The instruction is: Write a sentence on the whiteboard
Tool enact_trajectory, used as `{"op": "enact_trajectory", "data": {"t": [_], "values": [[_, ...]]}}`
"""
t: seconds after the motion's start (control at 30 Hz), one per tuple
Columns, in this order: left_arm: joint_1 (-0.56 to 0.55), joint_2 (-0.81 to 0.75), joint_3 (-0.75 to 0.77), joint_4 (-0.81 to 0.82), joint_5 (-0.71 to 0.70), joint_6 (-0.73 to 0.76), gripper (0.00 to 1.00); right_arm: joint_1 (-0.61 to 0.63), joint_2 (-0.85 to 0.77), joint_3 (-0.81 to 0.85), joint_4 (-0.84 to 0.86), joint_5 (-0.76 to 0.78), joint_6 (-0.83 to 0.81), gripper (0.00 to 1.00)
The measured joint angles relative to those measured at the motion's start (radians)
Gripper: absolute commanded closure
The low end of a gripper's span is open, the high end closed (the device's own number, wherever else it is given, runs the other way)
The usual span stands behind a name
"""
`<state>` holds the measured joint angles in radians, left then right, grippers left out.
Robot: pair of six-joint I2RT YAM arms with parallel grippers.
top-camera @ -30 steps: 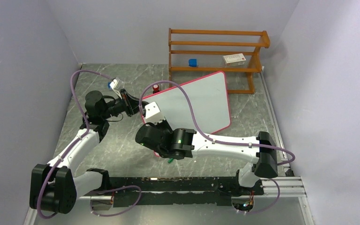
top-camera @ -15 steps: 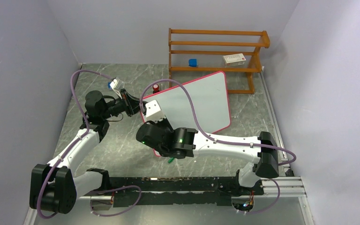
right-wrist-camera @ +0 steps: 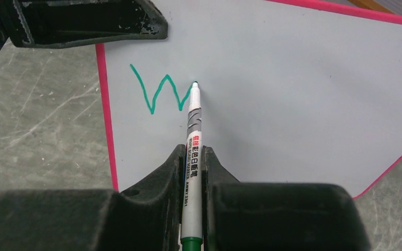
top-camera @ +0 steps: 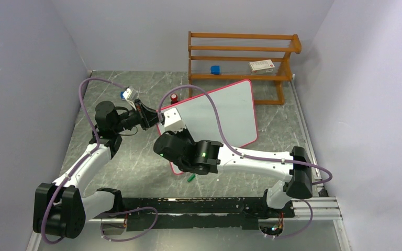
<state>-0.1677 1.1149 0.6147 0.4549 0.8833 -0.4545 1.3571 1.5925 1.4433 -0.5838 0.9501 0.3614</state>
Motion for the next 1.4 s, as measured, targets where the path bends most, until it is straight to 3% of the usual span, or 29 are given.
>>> {"op": "enact_trajectory", "data": {"t": [0.83, 1.4], "values": [[-0.002, 0.000, 0.002, -0.004, -0.001, 0.006, 0.95, -0.024, -0.019, -0.001, 0.041, 0.000, -0.029, 1.00], [-0.009, 0.000, 0.014, -0.025, -0.003, 0.021, 0.95, -0.029, -0.167, -0.121, 0.055, -0.097, 0.005, 1.00]]}}
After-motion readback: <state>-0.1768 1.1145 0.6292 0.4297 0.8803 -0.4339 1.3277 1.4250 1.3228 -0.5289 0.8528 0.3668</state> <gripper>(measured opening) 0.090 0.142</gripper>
